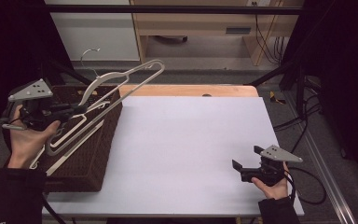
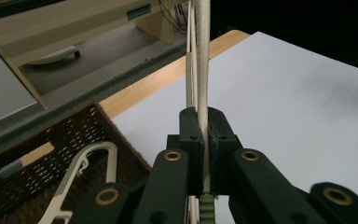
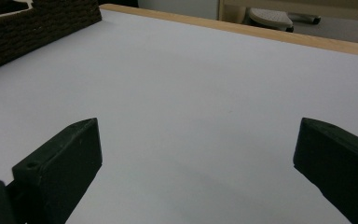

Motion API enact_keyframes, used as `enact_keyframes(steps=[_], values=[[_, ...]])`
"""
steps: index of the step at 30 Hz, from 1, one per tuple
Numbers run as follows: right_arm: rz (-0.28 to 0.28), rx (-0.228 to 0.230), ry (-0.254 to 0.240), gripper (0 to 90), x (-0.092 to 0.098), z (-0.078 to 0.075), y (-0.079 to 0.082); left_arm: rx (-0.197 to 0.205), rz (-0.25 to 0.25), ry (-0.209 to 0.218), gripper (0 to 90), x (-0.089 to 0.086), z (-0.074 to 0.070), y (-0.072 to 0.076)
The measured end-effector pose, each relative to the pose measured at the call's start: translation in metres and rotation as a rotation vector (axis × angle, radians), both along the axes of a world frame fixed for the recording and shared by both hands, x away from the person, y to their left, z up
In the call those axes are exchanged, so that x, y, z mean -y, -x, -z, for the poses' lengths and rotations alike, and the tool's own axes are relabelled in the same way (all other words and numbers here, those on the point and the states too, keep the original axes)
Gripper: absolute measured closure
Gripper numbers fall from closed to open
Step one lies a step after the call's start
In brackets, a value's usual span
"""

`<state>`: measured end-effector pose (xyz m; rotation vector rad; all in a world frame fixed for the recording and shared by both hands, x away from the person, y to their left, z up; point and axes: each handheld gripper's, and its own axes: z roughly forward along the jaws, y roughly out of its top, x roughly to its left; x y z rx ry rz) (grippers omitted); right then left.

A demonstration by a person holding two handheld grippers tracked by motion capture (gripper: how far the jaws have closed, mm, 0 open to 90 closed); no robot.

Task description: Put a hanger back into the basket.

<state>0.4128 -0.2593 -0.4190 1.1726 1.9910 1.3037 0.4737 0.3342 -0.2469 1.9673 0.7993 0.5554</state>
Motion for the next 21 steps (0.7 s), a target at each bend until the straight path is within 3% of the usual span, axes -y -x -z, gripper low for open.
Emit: enact_keyframes(steps=[12, 21], values=[[0.001, -0.007, -0.003, 1.5, 0.0, 0.0, 0.0, -0.028, -0.087, 0.01, 86.6, -0.052, 0.021, -0.005], [0.0, -0.008, -0.003, 1.5, 0.0, 0.0, 0.0, -0.058, -0.147, 0.0, 86.6, -0.081, 0.036, -0.006]])
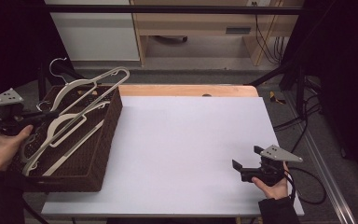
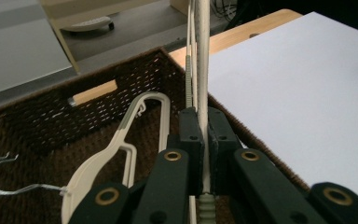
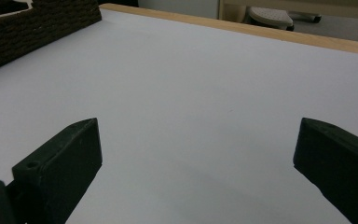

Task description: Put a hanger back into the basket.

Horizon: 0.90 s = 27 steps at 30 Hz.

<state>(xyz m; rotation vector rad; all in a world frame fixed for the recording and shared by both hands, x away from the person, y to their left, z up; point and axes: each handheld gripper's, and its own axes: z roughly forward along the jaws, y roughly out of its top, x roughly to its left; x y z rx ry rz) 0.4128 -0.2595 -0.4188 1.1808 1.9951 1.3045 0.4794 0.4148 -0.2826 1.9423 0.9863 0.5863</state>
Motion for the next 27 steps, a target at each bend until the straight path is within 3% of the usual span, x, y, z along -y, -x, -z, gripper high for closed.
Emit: enact_keyframes(steps=[14, 20, 25, 27], values=[[0.001, -0.004, 0.0, 1.5, 0.0, 0.0, 0.0, -0.042, -0.067, 0.013, 86.5, -0.036, 0.023, 0.001], [0.002, -0.003, 0.001, 1.5, 0.0, 0.0, 0.0, -0.07, -0.07, 0.01, 86.5, -0.042, 0.03, 0.004], [0.001, -0.005, 0.001, 1.5, -0.001, 0.0, 0.0, -0.109, -0.075, -0.029, 86.5, -0.039, 0.04, 0.005], [0.001, -0.004, 0.001, 1.5, -0.001, 0.0, 0.0, -0.118, -0.077, -0.022, 86.5, -0.037, 0.045, 0.004]])
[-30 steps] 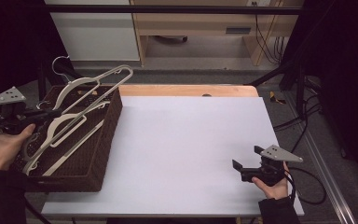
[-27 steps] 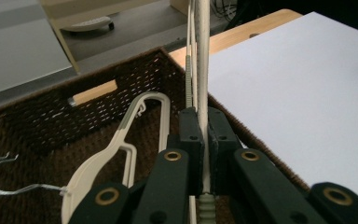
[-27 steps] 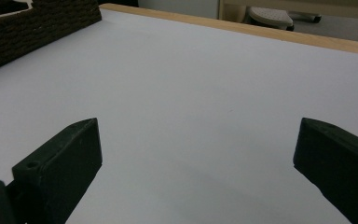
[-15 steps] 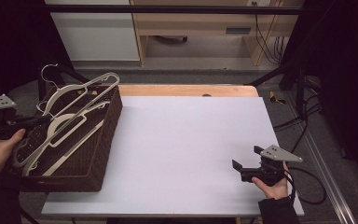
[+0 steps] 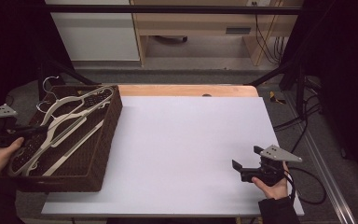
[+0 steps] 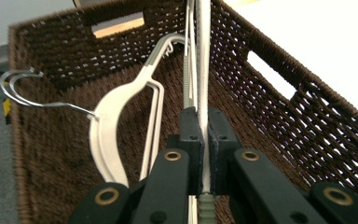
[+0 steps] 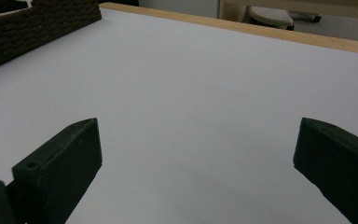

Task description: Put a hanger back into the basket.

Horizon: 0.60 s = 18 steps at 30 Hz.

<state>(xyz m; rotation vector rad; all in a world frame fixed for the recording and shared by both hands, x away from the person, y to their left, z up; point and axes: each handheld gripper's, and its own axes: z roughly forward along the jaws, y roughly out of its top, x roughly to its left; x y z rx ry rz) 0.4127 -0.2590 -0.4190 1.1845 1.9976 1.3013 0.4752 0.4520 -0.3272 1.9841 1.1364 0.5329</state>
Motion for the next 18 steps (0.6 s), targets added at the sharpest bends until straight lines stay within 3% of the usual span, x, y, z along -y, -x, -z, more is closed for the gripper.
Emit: enact_keyframes(steps=[8, 12, 15, 18], values=[[-0.003, 0.001, -0.001, 1.5, 0.0, 0.0, 0.0, -0.015, -0.032, 0.06, 86.3, 0.002, 0.016, 0.005], [-0.009, 0.004, 0.006, 1.4, -0.001, 0.0, 0.0, -0.049, -0.034, 0.045, 86.2, 0.0, 0.02, 0.002], [-0.003, 0.003, 0.0, 1.4, -0.001, 0.0, 0.0, -0.114, -0.025, -0.009, 86.0, 0.011, 0.032, -0.007], [-0.003, 0.002, -0.001, 1.5, 0.0, 0.0, 0.0, -0.117, -0.032, 0.025, 86.1, 0.006, 0.036, -0.007]])
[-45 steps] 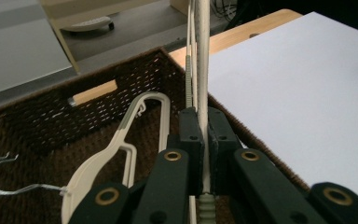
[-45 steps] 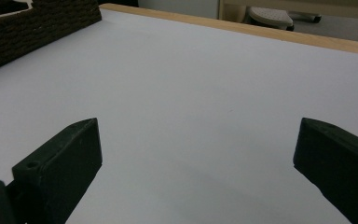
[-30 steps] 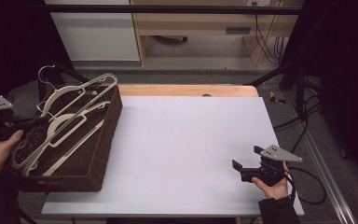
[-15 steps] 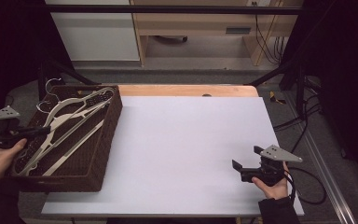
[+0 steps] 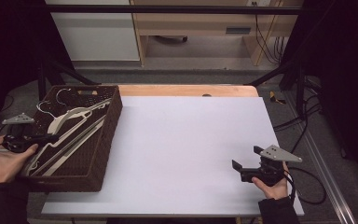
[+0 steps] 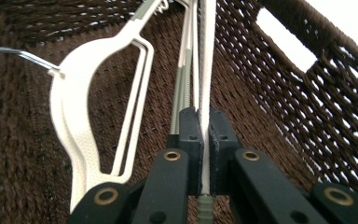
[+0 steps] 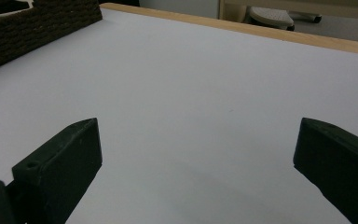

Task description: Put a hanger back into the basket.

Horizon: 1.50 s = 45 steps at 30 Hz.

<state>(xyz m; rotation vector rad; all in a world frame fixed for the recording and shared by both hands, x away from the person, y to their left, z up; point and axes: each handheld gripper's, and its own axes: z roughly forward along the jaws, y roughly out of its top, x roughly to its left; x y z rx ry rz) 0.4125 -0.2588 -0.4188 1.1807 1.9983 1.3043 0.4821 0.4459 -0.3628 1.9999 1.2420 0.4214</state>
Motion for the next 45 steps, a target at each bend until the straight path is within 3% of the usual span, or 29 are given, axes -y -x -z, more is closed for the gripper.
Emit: enact_keyframes(steps=[5, 6, 8, 9, 14, 21, 27, 30, 31, 32, 33, 37, 40, 41, 42, 44, 45], values=[[-0.001, 0.001, 0.002, 1.5, -0.001, 0.0, 0.0, -0.052, -0.037, 0.016, 85.1, -0.001, 0.005, -0.002], [-0.001, 0.002, 0.003, 1.5, -0.001, 0.0, 0.0, -0.094, -0.035, -0.003, 84.6, 0.0, 0.005, -0.003], [0.0, -0.001, 0.0, 1.5, 0.0, 0.0, 0.0, -0.141, -0.056, -0.085, 83.7, 0.003, 0.007, -0.007], [0.0, -0.002, -0.002, 1.5, 0.0, 0.0, 0.0, -0.158, -0.07, -0.103, 83.5, 0.005, 0.008, -0.008], [-0.001, 0.001, 0.001, 1.5, 0.0, 0.0, 0.0, -0.185, -0.114, -0.158, 81.9, 0.009, 0.011, -0.011], [-0.002, -0.001, 0.0, 1.5, -0.001, 0.0, 0.0, -0.129, -0.165, -0.139, 72.4, 0.002, 0.006, -0.006], [-0.004, -0.001, 0.002, 1.5, -0.001, 0.0, 0.0, -0.083, -0.237, -0.163, 59.9, 0.0, 0.002, -0.001], [-0.005, 0.0, 0.002, 1.5, -0.001, 0.0, 0.0, -0.069, -0.253, -0.139, 56.5, -0.002, 0.001, 0.001], [-0.005, 0.0, 0.002, 1.5, -0.001, 0.0, 0.0, -0.034, -0.249, -0.117, 54.5, -0.003, -0.002, 0.005], [-0.005, 0.001, 0.0, 1.5, -0.001, 0.0, 0.0, -0.034, -0.249, -0.117, 52.9, -0.003, -0.002, 0.005], [-0.004, -0.002, -0.001, 1.5, 0.0, 0.0, 0.0, 0.008, -0.245, -0.09, 51.1, 0.0, -0.005, 0.009], [-0.004, 0.004, -0.004, 1.5, 0.0, 0.0, 0.0, 0.116, -0.218, -0.002, 44.3, 0.012, -0.014, 0.022], [-0.002, 0.007, -0.006, 1.5, 0.001, 0.0, 0.0, 0.18, -0.163, 0.035, 37.2, 0.027, -0.023, 0.034], [-0.001, 0.007, -0.007, 1.5, 0.001, 0.0, 0.001, 0.18, -0.163, 0.035, 35.0, 0.027, -0.023, 0.034], [0.001, 0.004, -0.009, 1.5, 0.001, 0.0, 0.001, 0.227, -0.122, 0.065, 32.1, 0.04, -0.027, 0.042], [-0.002, 0.011, -0.011, 1.5, 0.001, 0.0, 0.001, 0.251, -0.102, 0.082, 26.7, 0.047, -0.029, 0.046], [-0.005, 0.01, -0.018, 1.5, 0.001, -0.001, 0.001, 0.292, -0.065, 0.111, 25.1, 0.061, -0.033, 0.053]])
